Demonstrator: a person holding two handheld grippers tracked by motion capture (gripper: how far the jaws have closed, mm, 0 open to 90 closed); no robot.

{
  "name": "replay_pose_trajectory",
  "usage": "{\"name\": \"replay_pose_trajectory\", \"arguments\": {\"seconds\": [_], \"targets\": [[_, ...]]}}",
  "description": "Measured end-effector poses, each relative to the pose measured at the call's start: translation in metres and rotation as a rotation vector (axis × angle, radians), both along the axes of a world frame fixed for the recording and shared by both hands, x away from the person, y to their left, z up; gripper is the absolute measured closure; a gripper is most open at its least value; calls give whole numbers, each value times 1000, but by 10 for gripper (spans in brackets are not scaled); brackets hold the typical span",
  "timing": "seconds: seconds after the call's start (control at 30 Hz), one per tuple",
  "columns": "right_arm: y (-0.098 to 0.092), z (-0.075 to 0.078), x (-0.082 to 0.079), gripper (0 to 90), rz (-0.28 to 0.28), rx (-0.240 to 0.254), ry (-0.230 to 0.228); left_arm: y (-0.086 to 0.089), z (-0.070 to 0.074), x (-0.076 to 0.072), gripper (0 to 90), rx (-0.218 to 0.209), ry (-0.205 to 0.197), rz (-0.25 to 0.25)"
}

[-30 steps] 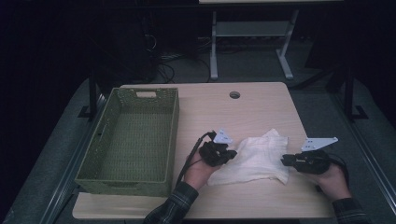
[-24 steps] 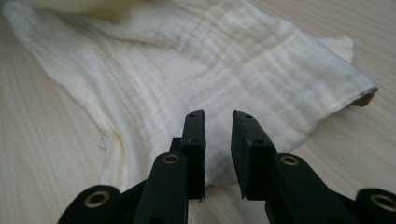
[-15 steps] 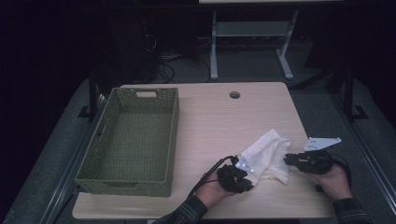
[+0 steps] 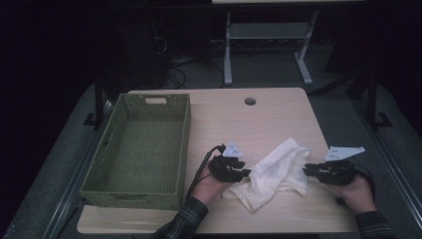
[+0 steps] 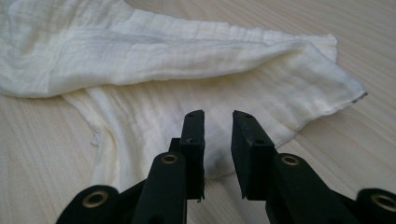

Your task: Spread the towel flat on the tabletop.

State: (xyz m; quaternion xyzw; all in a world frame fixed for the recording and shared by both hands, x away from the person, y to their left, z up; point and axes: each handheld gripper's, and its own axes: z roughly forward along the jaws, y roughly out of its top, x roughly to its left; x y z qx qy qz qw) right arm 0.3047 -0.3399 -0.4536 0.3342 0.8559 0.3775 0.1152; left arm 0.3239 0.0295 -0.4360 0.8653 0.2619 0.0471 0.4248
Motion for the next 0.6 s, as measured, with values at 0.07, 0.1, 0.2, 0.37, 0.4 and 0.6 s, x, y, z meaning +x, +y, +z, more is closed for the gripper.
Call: {"name": "replay_pose_trajectory", "arguments": {"seconds": [0.07, 0.1, 0.2, 0.37, 0.4, 0.6], "targets": [[0, 0, 0, 741, 5, -4, 0, 1, -4, 5, 583, -28, 26, -5], [1, -1, 0, 741, 6, -3, 0, 0, -5, 6, 579, -31, 32, -11], [2, -1, 0, 741, 3, -7, 5, -5, -13, 12, 565, -48, 64, -41], [2, -1, 0, 741, 10, -11, -1, -16, -18, 15, 705, -29, 82, -91], [2, -1, 0, 741, 9, -11, -1, -18, -18, 16, 749, -23, 85, -99], [3, -1, 0, 742, 7, -17, -1, -34, -15, 17, 872, 12, 68, -124]]}}
